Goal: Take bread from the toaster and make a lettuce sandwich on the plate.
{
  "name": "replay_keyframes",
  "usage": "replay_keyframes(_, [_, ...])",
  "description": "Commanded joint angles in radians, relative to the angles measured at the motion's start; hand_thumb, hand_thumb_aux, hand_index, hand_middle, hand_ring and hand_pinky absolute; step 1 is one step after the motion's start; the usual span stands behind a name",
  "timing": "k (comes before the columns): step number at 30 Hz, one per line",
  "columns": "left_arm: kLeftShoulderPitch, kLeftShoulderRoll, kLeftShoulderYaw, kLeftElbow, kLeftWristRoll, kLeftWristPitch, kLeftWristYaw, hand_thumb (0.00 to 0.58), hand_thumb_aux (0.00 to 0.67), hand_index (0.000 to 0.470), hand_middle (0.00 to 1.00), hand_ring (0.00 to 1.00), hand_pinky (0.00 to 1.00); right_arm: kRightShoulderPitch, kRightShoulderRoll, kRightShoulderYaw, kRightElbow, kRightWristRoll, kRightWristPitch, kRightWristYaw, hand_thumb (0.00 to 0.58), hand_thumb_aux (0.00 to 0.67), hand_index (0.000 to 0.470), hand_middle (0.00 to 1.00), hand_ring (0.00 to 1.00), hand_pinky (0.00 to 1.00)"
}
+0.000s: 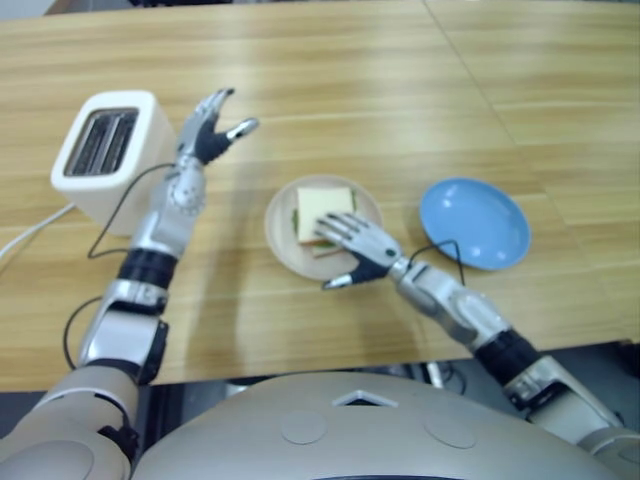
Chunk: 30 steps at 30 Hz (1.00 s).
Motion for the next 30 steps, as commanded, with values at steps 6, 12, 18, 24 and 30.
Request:
replay_keyframes(6, [0.115, -0.04, 0.088, -0.129, -0.209, -0.161, -0.093, 0.0, 0.0, 0.0, 0.0, 0.0, 0.0, 0.119, 0.075, -0.429, -0.431, 0.583, -0.228, -0.187, 0.0, 0.0, 0.0, 0.0, 0.0, 0.0])
replay_keyframes(12, [0.212, 0.012, 0.156, -0.356, -0.336, -0.189, -0.195, 0.58, 0.67, 0.46, 1.0, 1.0, 1.0, 0.183, 0.015, -0.539, -0.495, 0.844, -0.201, 0.035, 0.0, 0.0, 0.0, 0.0, 0.0, 0.0])
replay_keyframes(18, [0.425, 0.222, 0.158, -0.686, -0.532, -0.1, -0.541, 0.58, 0.67, 0.46, 1.0, 1.0, 1.0, 0.367, -0.216, -0.52, -0.506, 0.964, -0.153, 0.407, 0.58, 0.67, 0.46, 1.0, 1.0, 1.0])
replay_keyframes(24, [0.666, 0.413, 0.231, -0.779, -0.485, -0.096, -0.692, 0.58, 0.67, 0.46, 1.0, 1.0, 1.0, 0.633, -0.357, -0.664, -0.604, 1.18, -0.173, 0.653, 0.58, 0.67, 0.46, 1.0, 1.0, 1.0])
replay_keyframes(30, [0.724, 0.44, 0.127, -0.766, -0.415, -0.081, -0.796, 0.58, 0.67, 0.46, 1.0, 1.0, 1.0, 0.739, -0.375, -0.684, -0.676, 1.238, -0.159, 0.816, 0.58, 0.67, 0.46, 1.0, 1.0, 1.0])
